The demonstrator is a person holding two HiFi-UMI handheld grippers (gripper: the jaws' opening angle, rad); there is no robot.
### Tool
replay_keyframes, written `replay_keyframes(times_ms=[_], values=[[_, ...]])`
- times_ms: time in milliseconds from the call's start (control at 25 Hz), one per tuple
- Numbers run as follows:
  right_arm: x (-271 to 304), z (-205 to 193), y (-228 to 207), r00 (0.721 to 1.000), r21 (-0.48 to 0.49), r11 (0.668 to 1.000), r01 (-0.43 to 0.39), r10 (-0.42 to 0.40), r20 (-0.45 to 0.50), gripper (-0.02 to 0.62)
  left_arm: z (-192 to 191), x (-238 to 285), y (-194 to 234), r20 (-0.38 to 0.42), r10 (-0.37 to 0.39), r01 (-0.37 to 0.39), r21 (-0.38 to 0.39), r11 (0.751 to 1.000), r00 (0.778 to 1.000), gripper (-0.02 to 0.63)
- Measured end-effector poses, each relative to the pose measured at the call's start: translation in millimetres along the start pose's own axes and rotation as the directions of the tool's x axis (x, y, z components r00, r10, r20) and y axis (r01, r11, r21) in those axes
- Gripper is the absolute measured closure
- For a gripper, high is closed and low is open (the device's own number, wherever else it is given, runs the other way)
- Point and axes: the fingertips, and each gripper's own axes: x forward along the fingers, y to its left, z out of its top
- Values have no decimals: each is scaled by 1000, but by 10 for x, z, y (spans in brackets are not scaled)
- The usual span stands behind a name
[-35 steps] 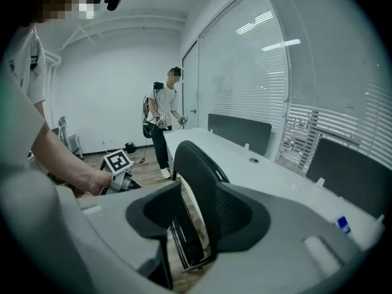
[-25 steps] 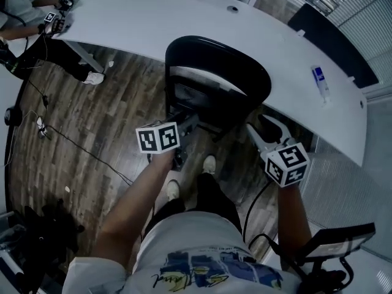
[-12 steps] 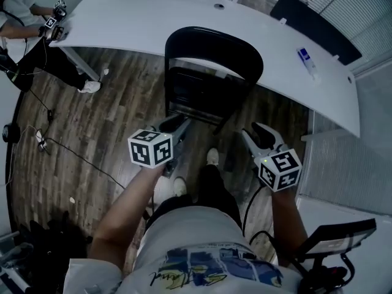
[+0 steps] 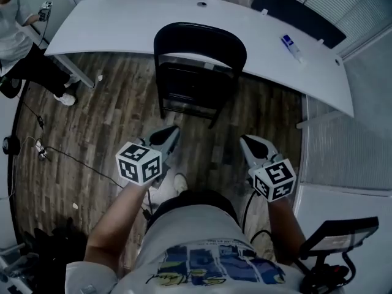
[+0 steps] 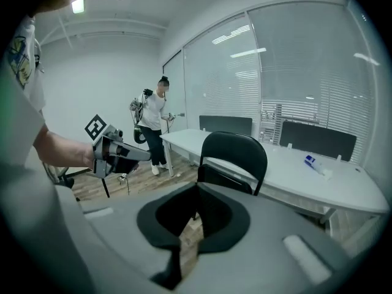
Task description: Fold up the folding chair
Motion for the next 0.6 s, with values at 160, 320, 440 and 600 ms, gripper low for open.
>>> replay_keyframes(times_ms=[160, 320, 440, 600], values=[[-236, -82, 140, 1000, -20, 1000, -4, 4, 17, 592, -84, -185, -264, -9, -17, 17, 29, 999, 1000, 601], [-623, -253, 306, 1000, -21, 1000, -5, 5, 26, 592, -219, -399, -614, -14, -19, 20, 39, 999, 1000, 601], [-1114, -427, 535, 999, -27, 1000, 9, -8, 38, 592, -362, -709, -1054, -3, -32, 33, 57, 998, 999, 601], [-1459, -602, 674, 999, -20, 1000, 14, -13, 45, 593, -552, -925, -1403, -7, -33, 34, 69, 997, 999, 601]])
